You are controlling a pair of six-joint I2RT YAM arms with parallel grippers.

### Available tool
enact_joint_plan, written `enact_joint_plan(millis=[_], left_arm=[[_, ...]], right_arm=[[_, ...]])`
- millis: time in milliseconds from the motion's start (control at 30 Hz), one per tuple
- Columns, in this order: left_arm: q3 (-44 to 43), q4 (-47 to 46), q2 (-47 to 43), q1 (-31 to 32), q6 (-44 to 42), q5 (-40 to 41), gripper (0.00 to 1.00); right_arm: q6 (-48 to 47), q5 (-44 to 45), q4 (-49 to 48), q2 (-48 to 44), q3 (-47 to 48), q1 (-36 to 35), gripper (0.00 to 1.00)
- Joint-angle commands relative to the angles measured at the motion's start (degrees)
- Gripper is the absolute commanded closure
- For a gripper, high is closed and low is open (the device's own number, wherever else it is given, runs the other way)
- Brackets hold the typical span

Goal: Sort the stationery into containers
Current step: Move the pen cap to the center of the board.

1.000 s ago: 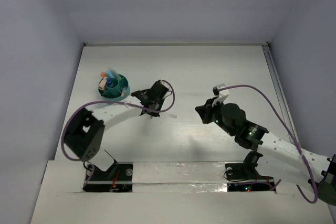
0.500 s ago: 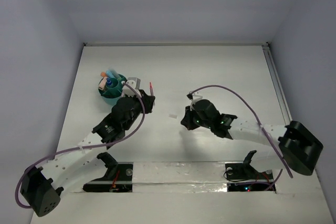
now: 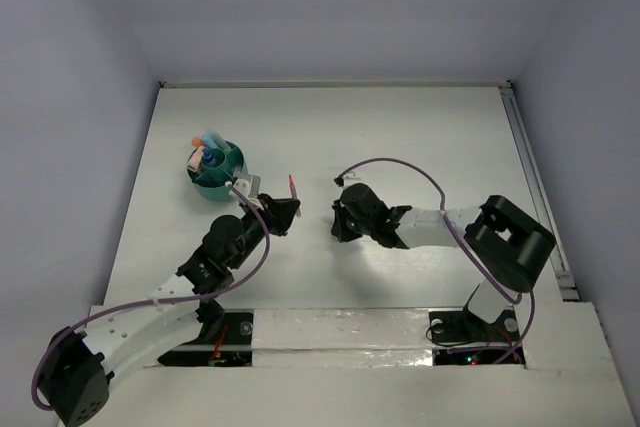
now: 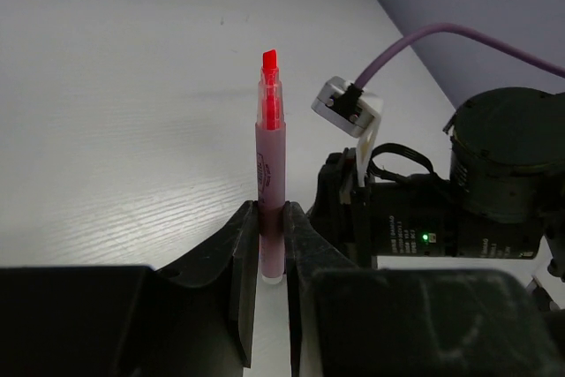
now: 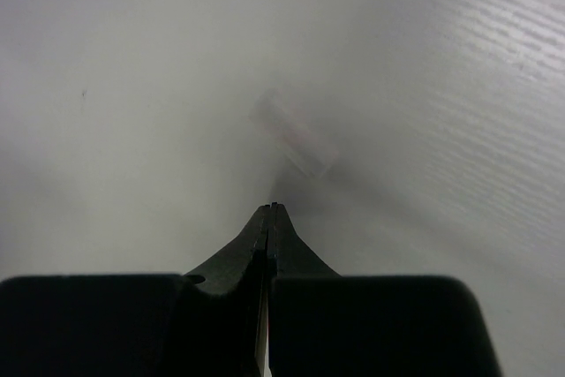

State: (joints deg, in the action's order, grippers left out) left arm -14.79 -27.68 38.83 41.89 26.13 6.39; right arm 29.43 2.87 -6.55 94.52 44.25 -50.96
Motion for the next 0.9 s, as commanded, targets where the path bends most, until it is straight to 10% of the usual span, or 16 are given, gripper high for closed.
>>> enact_joint_plan(millis=[0, 867], left_arm=[[0.81, -7.03, 0.37, -0.14, -1.34, -2.79, 1.0], [0.11, -10.02, 6.61, -0.14, -3.54, -1.47, 1.0]], right_arm=[[-1.39, 4.68, -2.51, 2.07, 4.35, 0.07, 1.0], [-5.7, 8.55, -0.31, 5.16, 10.16, 4.64, 1.0]])
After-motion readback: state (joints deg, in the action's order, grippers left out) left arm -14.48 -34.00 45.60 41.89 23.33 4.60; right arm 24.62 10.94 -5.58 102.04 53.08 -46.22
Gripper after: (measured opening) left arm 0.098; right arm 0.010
